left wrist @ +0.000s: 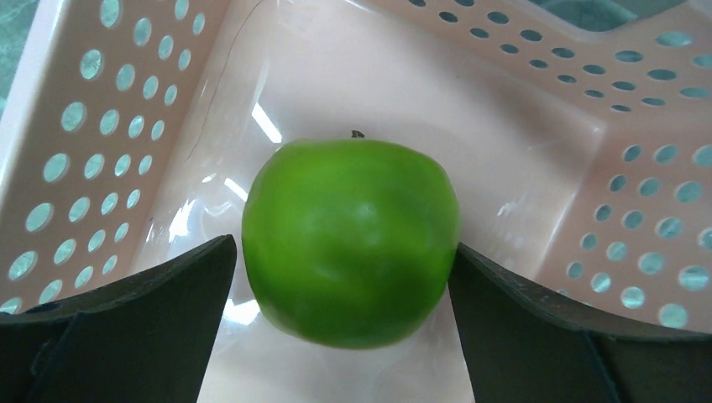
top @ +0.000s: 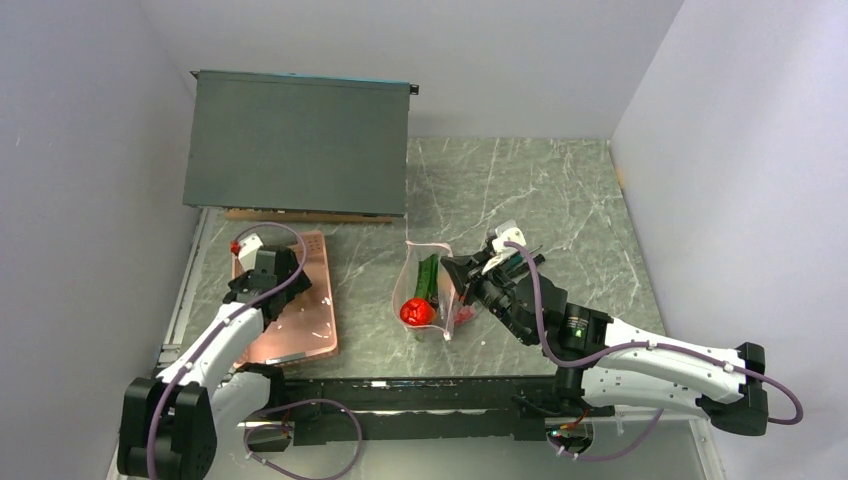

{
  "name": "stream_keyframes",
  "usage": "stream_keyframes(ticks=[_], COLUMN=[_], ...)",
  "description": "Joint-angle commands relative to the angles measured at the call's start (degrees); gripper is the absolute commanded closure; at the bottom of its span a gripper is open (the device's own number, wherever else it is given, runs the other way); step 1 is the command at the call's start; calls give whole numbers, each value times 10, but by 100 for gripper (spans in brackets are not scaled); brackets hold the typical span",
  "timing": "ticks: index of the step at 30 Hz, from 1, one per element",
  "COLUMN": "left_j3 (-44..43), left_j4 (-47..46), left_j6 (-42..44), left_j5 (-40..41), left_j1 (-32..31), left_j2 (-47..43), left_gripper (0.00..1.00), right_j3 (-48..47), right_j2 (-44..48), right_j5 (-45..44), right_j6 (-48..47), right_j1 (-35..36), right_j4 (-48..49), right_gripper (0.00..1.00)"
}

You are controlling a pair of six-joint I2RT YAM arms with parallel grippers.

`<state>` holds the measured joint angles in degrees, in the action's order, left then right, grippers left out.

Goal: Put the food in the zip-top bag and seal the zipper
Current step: Pick up the fake fruit from the bin.

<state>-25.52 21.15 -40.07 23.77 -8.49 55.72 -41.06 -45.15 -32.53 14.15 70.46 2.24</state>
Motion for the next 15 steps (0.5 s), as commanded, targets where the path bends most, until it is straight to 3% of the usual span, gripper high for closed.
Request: stream_keyframes(ticks=[1, 3, 10, 15], left_j3=[-26, -33, -34, -54], left_j4=[-25, -19, 2, 56], left_j6=[28, 34, 39, 39], left_j5=[5, -2, -19, -95], left_j1=[9, 19, 20, 20], left_j2=[26, 35, -4, -62], left_gripper=[0, 4, 42, 63], right_j3=[-16, -16, -16, -16], right_j2=[6, 6, 4, 1], right_j5=[1, 0, 0, 0], right_j6=[4, 3, 3, 3], right_j1=[3, 2, 2, 2], right_j4=[25, 25, 26, 27], right_gripper=[100, 100, 100, 100])
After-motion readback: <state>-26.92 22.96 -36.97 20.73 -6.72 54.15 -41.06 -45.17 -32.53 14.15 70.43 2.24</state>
